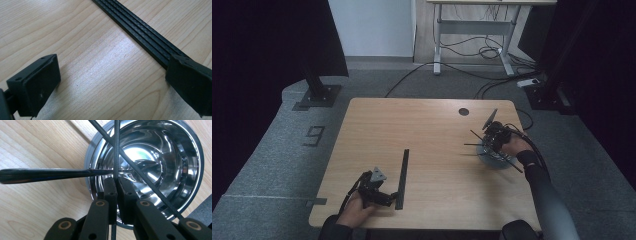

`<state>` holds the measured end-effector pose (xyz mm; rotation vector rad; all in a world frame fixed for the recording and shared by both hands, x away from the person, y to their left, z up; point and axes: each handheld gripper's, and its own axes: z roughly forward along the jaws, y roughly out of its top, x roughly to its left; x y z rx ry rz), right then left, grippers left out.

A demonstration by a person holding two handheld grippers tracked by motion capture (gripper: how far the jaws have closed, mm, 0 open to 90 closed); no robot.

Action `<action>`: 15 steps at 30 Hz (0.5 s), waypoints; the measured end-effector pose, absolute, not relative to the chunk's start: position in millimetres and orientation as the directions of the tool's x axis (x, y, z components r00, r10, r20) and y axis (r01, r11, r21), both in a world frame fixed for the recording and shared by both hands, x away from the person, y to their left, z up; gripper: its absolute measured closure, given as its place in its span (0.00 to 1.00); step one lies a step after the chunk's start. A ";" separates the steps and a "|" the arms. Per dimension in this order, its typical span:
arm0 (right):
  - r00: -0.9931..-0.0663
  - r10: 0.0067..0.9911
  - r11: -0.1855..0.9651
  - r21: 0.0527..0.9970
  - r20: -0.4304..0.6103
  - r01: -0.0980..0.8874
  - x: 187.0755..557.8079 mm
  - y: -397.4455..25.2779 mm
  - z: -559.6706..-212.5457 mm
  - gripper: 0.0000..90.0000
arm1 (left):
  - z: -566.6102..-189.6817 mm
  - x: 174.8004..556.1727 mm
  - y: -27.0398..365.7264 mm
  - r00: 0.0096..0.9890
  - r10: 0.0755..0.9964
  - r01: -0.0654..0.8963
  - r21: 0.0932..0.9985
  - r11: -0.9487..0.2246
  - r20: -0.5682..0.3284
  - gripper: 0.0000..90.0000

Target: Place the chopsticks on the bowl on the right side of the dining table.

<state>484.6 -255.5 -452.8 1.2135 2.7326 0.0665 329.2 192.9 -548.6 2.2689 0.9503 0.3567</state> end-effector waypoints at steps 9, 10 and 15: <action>-0.660 0.743 0.670 0.123 -0.117 0.732 483.4 -260.3 -458.9 0.94 | -548.6 329.2 192.9 0.701 0.713 0.538 0.655 -0.531 0.002 0.00; -0.659 0.743 0.669 0.126 -0.115 0.732 483.2 -260.8 -459.1 0.94 | -548.6 329.2 192.9 0.701 0.713 0.538 0.655 -0.531 0.001 0.00; -0.646 0.754 0.656 0.144 -0.114 0.741 482.1 -264.0 -461.4 0.80 | -548.5 329.2 192.9 0.701 0.713 0.539 0.654 -0.531 0.001 0.00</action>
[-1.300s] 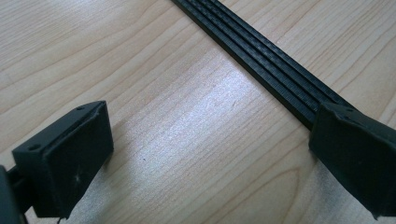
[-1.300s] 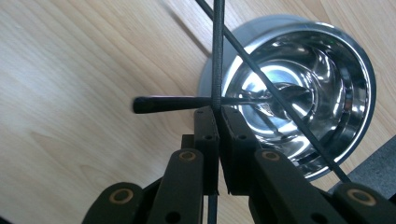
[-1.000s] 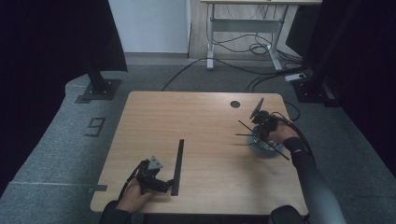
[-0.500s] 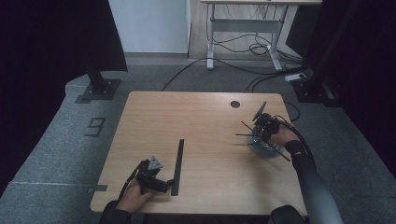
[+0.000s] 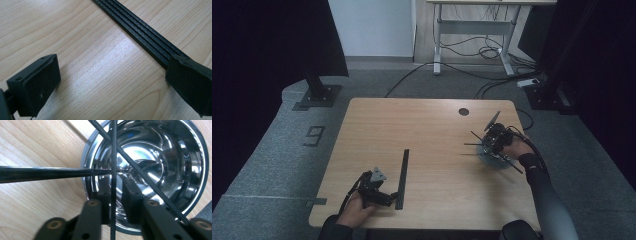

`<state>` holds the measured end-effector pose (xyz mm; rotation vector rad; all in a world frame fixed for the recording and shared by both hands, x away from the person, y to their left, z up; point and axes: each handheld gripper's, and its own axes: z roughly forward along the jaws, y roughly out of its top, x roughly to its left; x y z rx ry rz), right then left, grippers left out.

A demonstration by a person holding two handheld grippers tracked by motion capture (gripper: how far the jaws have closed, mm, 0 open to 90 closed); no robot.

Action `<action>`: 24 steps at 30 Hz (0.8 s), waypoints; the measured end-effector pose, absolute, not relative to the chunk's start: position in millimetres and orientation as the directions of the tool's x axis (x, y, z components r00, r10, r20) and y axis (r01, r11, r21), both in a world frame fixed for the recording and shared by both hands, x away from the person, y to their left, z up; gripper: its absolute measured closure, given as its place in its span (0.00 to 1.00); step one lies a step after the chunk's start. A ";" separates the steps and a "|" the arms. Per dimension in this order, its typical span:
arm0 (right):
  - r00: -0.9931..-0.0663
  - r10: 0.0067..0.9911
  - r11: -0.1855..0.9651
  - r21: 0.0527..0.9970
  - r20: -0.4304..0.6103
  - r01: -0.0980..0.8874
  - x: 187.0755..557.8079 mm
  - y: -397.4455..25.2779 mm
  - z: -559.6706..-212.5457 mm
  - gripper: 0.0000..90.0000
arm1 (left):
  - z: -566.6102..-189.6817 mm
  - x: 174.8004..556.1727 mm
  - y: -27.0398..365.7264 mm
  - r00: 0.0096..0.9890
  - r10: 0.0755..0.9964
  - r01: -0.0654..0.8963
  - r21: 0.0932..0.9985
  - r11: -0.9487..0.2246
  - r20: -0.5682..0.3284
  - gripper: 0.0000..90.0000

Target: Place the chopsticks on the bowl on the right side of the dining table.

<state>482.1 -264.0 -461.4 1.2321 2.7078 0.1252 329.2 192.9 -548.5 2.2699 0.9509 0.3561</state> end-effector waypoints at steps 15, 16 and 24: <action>-0.525 0.840 0.536 0.363 -0.138 0.762 458.5 -290.0 -450.9 0.36 | -548.6 329.2 192.8 0.700 0.714 0.539 0.655 -0.530 0.001 0.00; -0.507 0.848 0.524 0.383 -0.154 0.760 456.3 -292.2 -450.1 0.30 | -548.6 329.2 192.8 0.701 0.714 0.539 0.655 -0.530 0.001 0.00; -0.385 0.911 0.400 0.559 -0.151 0.726 434.9 -313.0 -445.4 0.08 | -548.6 329.2 192.8 0.700 0.714 0.539 0.655 -0.529 0.001 0.00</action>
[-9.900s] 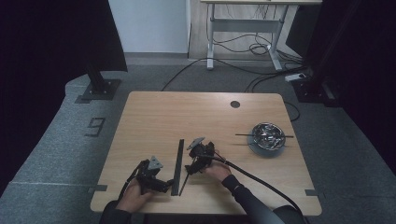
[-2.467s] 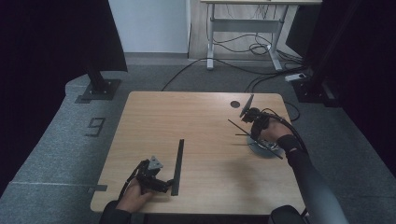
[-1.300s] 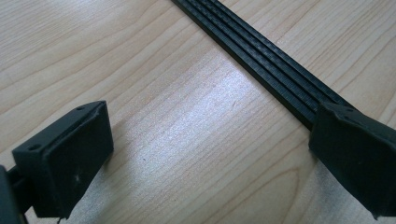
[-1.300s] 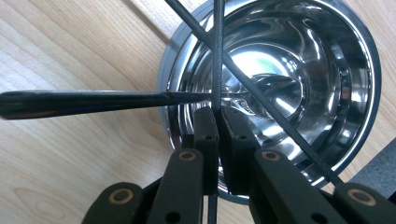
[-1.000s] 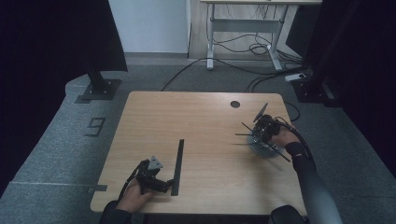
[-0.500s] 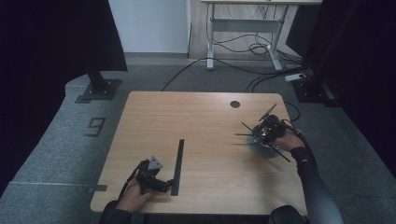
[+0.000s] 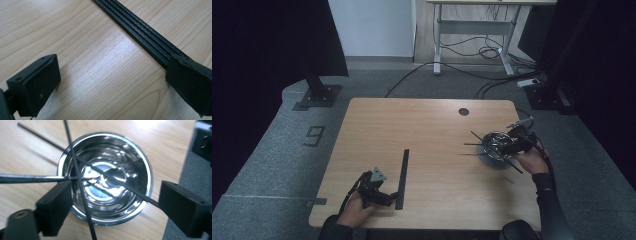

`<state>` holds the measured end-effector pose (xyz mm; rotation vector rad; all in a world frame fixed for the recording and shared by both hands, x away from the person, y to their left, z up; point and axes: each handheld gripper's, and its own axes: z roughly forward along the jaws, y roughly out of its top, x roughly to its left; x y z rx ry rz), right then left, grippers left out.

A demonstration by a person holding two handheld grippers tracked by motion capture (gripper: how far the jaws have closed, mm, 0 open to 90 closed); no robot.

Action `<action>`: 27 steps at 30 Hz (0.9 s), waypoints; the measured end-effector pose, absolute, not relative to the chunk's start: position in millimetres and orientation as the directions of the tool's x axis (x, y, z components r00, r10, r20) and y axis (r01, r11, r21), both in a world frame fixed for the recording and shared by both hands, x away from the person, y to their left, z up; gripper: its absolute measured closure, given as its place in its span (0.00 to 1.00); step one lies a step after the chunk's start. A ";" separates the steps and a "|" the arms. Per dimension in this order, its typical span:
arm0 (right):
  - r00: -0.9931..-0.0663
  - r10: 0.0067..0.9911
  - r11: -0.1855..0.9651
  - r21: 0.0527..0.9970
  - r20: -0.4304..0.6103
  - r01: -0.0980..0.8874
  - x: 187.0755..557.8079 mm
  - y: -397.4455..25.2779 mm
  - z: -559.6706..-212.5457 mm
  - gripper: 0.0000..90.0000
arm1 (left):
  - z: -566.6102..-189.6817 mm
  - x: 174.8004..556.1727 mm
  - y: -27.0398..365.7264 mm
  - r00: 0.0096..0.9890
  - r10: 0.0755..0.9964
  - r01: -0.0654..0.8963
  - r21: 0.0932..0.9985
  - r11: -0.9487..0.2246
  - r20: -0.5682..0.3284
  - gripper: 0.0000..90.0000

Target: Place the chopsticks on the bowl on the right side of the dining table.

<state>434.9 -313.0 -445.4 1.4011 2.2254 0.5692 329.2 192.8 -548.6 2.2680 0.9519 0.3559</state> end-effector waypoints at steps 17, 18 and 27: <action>-0.230 0.968 0.227 0.716 -0.095 0.660 409.8 -332.5 -475.1 0.00 | -548.8 329.1 192.6 0.700 0.714 0.538 0.657 -0.528 0.001 0.00; -0.234 0.968 0.229 0.720 -0.096 0.655 408.5 -332.4 -476.7 0.00 | -548.8 329.1 192.7 0.700 0.714 0.538 0.657 -0.528 0.001 0.00; -0.224 0.970 0.220 0.736 -0.095 0.640 400.2 -335.3 -484.5 0.00 | -548.8 329.1 192.6 0.700 0.714 0.538 0.657 -0.528 0.001 0.00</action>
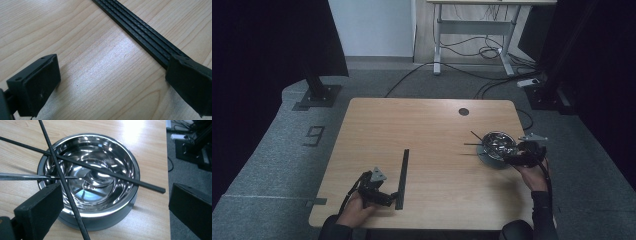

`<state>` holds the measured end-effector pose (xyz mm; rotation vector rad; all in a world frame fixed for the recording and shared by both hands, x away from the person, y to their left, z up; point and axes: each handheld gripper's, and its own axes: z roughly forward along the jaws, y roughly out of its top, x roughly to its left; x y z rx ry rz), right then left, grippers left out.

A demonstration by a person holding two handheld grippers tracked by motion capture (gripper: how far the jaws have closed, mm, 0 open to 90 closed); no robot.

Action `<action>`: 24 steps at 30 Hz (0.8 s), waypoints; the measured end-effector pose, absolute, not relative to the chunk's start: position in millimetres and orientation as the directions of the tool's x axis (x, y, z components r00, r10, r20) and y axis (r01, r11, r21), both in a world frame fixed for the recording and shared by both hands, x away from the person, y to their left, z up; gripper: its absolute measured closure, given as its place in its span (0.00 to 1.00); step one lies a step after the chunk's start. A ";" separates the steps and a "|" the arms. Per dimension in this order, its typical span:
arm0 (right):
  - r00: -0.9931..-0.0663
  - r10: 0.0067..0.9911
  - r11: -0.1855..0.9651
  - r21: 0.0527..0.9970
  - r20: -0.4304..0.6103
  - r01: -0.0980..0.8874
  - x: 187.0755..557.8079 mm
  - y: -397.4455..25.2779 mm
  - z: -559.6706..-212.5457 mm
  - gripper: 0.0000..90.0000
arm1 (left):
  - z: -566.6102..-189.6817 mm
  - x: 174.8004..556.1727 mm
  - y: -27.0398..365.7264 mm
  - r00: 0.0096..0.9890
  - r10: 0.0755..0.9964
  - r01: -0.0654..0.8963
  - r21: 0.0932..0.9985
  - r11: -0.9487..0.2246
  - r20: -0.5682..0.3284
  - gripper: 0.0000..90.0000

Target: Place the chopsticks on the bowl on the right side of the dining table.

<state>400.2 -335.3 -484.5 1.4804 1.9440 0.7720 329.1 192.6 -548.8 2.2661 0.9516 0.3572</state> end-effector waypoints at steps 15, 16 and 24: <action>-0.209 0.972 0.223 0.703 -0.107 0.676 403.3 -340.2 -498.7 0.00 | -548.8 329.1 192.6 0.700 0.714 0.538 0.657 -0.529 0.001 0.00; -0.208 0.972 0.224 0.700 -0.110 0.678 403.4 -340.6 -499.1 0.00 | -548.8 329.1 192.6 0.700 0.714 0.538 0.657 -0.528 0.001 0.00; -0.191 0.972 0.229 0.700 -0.133 0.677 404.1 -345.3 -499.6 0.00 | -548.8 329.1 192.6 0.700 0.714 0.538 0.657 -0.528 0.001 0.00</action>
